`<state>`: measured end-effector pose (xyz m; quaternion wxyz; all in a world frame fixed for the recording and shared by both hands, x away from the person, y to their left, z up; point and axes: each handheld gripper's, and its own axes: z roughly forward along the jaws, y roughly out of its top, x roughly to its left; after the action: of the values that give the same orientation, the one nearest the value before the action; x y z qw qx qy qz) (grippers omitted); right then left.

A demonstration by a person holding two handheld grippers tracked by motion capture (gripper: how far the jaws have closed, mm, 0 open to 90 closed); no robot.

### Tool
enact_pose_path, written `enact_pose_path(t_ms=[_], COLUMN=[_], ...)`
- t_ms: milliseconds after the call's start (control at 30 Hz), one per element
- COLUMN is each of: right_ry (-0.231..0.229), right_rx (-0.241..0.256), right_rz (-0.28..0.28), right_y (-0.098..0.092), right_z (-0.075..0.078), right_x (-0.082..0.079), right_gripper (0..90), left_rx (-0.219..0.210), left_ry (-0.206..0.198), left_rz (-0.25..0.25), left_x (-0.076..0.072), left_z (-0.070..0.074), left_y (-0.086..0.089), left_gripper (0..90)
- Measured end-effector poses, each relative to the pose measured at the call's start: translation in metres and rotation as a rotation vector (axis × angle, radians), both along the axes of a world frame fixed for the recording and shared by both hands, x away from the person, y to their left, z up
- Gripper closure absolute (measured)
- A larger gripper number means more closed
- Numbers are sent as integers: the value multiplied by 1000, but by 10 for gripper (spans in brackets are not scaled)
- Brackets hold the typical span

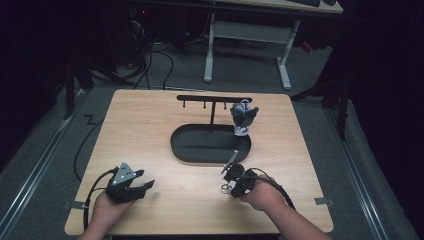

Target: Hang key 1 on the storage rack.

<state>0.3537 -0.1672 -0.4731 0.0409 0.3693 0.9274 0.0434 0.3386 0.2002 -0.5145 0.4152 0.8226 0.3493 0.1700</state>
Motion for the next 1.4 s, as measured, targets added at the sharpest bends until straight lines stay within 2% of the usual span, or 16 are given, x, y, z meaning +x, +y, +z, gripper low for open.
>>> enact_pose_path(t_ms=[300,367,467,633,700,1000,1100,1133,1167,1200,1233,1267,1400], right_ry=[-19,-2,20,33,29,42,55,61,61,55,55,35,24], right_rx=[1,-19,-13,5,-9,-3,-5,2,2,6,6,7,6], right_rz=[-9,9,6,9,21,10,-11,-16,-16,-21,-21,-8,11], right_y=[-3,0,2,2,4,5,6,7,7,10,10,16,26], right_z=[7,-2,-11,-14,-14,-16,-16,-16,-16,-15,-15,-13,-14], right_x=[1,-1,-2,0,0,1,2,3,3,4,4,6,10], right_gripper=[685,685,685,684,683,669,585,524,524,484,484,476,487], left_rx=[4,5,6,3,4,4,3,2,2,2,2,2,2], left_ry=[2,4,2,3,2,2,4,4,4,4,4,4,4], left_rz=[-5,-7,-8,-6,-8,-9,-8,-8,-8,-9,-9,-10,-10], left_x=[0,0,0,0,1,0,0,0,0,0,0,0,0], left_z=[0,0,0,0,-1,0,0,0,0,0,0,0,0], left_y=[0,0,0,0,0,0,0,0,0,0,0,0,0], left_gripper=[437,437,436,437,436,437,436,436,436,436,436,436,436])
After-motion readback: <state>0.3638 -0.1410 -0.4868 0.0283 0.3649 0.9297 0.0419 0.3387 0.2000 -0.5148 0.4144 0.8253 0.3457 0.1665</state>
